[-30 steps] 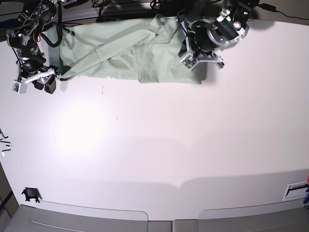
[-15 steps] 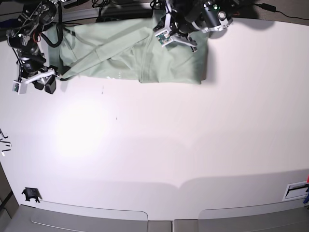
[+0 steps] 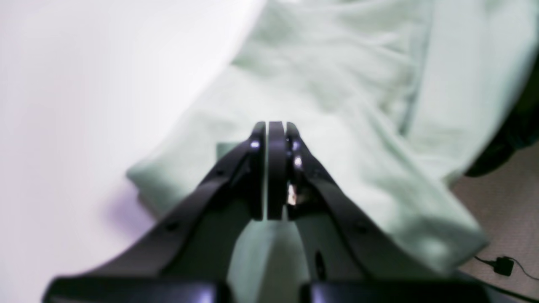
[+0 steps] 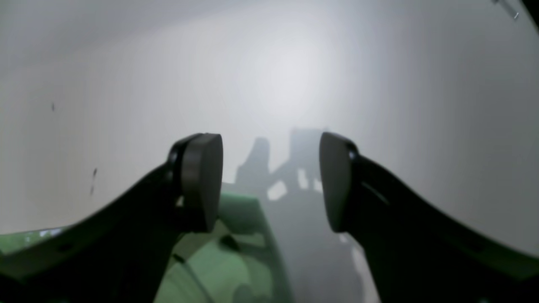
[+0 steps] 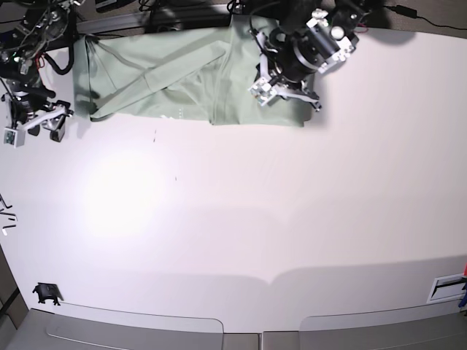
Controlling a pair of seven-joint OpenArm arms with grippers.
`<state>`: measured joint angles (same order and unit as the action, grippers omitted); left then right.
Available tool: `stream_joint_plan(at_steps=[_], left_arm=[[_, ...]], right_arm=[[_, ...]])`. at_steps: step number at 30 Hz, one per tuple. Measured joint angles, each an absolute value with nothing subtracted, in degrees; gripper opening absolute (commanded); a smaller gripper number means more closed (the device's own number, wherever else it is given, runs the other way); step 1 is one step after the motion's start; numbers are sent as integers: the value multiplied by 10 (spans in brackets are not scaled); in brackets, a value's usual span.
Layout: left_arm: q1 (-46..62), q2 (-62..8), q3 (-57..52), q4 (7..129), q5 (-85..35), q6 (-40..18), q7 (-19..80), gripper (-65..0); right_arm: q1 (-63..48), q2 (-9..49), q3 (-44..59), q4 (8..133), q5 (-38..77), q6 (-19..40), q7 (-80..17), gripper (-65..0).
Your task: Fold the T-shirt properly
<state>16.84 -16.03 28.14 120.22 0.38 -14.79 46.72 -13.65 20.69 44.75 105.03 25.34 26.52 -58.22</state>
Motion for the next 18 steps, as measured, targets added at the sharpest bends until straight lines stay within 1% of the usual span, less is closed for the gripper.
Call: stream_joint_plan(at_steps=[1,2,3,5,8,9,12,18], left_arm=[[170,-160,268,1202,2,-148,467,-449],[170,-161,254,1202,0,-148,467,-402],[170,-162,238,1202,1,-147,467,-379],[170,-169,210,1202,1,-121,464,-377],[170,-185,176,1202,-1,-119,464,-377],[170,-189,168,1202,-2,-119,464,-377],[170,-194,149,1202,-22,-118,463,-377],[170,-192,146,1202,-43,-118,462,-377]], right_arm=[[-136,218,449,1041,258,265,-580,-299],[-136,228,452,1027,264,265,-581,-298],[-136,239,456,1011,279,265,-581,-298],[-136,259,461,968,310,267,-579,-284],[-136,289,466,895,361,267,-594,-221],[-136,297,467,871,377,266,-602,-213],[-137,317,467,799,459,306,-653,-213],[-136,320,465,681,646,386,-761,-213]])
